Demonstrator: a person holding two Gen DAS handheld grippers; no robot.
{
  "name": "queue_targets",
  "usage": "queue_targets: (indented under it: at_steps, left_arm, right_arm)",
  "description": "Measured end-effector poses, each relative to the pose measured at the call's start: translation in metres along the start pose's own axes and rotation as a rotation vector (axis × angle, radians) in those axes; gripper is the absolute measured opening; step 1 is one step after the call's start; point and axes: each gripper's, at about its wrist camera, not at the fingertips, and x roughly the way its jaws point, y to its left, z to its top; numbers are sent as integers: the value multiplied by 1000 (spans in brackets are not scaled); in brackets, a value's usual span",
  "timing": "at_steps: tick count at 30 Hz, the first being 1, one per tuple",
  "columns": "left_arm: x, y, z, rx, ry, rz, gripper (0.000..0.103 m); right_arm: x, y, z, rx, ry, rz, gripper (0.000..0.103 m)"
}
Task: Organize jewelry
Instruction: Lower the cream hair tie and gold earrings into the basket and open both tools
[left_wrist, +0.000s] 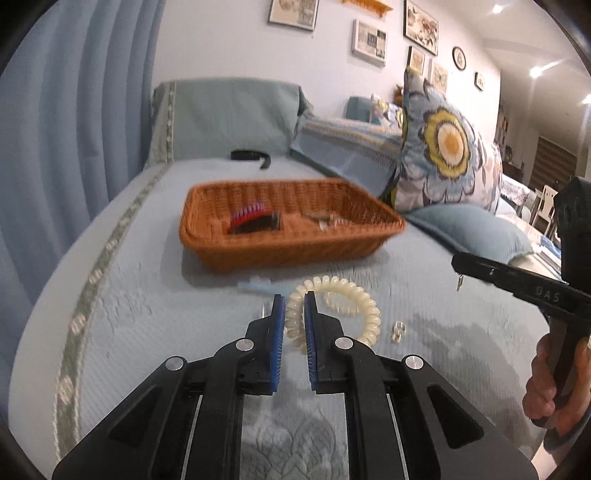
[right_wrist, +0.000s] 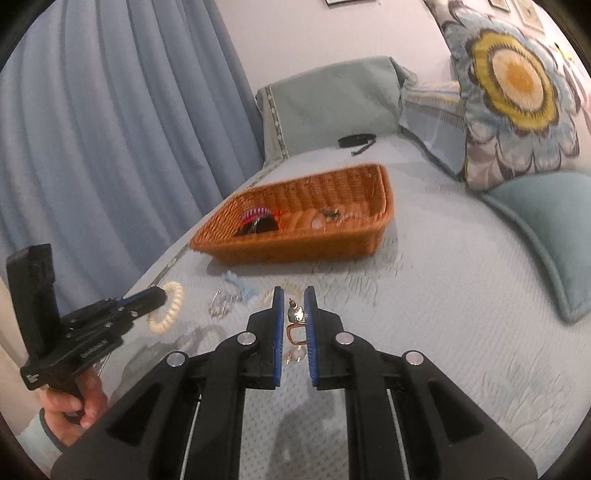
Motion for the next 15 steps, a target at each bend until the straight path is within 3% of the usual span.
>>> queue_targets:
  at_steps: [6, 10, 15]
  left_arm:
    - [8, 11, 36, -12, -65, 16, 9]
    - [28, 29, 58, -71, -91, 23, 9]
    - [56, 40, 82, -95, -124, 59, 9]
  right_arm:
    - [12, 18, 46, -115, -64, -52, 9]
    - [21, 24, 84, -165, -134, -77, 9]
    - [55, 19, 110, -170, -128, -113, 9]
